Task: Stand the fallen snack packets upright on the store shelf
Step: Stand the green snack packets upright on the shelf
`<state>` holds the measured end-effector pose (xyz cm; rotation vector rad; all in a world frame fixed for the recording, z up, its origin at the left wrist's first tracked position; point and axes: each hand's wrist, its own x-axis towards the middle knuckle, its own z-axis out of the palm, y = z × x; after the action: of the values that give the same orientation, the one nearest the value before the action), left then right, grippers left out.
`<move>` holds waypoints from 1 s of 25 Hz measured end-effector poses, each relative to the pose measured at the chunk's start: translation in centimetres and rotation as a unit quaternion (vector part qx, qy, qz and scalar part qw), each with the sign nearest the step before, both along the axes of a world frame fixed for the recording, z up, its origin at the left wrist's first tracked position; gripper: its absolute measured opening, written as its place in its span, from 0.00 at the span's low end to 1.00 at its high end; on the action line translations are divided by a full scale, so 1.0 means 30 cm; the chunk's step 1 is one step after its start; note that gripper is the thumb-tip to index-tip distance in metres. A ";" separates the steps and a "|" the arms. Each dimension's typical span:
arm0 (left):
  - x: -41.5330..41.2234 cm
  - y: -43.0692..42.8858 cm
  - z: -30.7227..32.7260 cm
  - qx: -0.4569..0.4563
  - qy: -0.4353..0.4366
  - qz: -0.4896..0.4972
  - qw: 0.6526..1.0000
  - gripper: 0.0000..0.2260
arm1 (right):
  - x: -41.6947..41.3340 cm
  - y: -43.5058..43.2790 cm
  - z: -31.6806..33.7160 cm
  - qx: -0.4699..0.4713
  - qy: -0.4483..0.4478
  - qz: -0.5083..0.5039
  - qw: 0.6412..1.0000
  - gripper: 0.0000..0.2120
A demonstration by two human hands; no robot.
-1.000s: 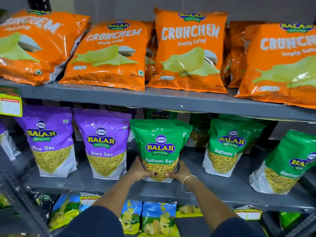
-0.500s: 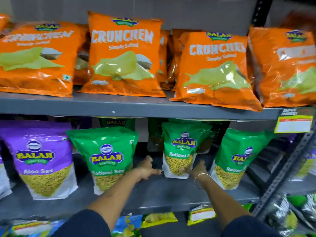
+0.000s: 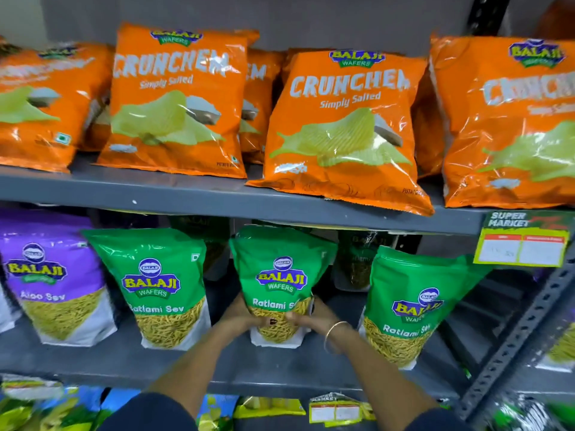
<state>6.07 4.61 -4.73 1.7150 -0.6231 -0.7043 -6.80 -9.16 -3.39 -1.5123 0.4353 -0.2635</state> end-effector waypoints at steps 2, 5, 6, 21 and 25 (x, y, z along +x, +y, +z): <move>-0.005 0.040 0.011 0.013 -0.002 0.004 1.000 0.57 | 0.014 0.000 0.108 0.071 -0.052 -0.063 0.994 0.22; 0.005 0.058 0.000 0.019 -0.024 0.004 1.000 0.66 | 0.037 -0.036 0.266 0.068 -0.098 -0.159 0.980 0.10; 0.004 0.060 -0.002 0.019 -0.027 -0.005 0.999 0.67 | 0.040 -0.040 0.286 0.038 -0.098 -0.177 0.979 0.04; 0.020 0.074 0.001 0.100 -0.056 -0.029 0.993 0.38 | -0.031 -0.034 0.043 -0.250 0.086 -0.179 0.948 0.10; 0.016 0.072 0.000 0.119 -0.077 -0.010 0.990 0.36 | -0.037 -0.092 0.093 -0.261 0.064 -0.276 0.923 0.24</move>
<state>6.54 6.76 -4.74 2.0001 -0.6853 -0.6863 -7.92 -11.93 -0.59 -1.9070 0.9559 -0.7751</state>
